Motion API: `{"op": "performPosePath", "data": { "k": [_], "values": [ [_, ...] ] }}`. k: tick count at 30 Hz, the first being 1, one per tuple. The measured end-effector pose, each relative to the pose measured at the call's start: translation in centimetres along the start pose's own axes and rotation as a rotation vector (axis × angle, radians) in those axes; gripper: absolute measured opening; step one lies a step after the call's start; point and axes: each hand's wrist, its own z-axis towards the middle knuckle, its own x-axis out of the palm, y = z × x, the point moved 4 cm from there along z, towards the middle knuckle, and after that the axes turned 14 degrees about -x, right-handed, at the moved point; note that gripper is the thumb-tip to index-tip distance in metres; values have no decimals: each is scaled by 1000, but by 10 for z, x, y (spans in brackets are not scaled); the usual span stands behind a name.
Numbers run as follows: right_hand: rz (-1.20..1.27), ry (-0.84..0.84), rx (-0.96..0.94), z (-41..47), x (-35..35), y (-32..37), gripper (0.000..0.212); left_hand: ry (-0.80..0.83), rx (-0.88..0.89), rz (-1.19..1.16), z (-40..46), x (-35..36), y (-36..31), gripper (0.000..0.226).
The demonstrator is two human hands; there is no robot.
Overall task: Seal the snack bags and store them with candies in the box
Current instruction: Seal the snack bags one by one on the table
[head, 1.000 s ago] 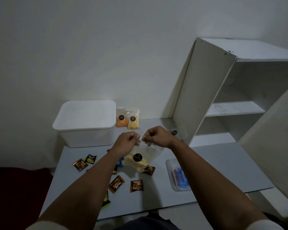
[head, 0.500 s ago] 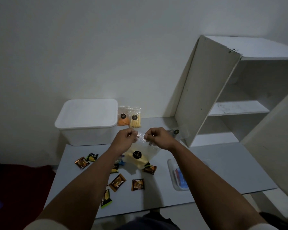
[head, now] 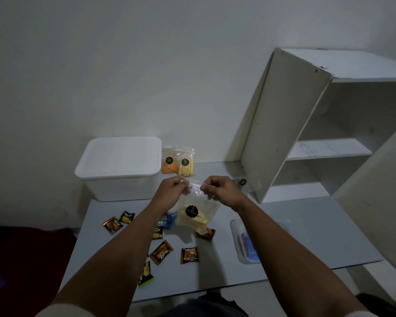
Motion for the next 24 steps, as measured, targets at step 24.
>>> {"op": "performPosePath", "data": {
  "k": [24],
  "values": [
    [215,-292,54,-16,-24,-1,18,-356,-41,-93,16,-1,-7,29]
  ]
}}
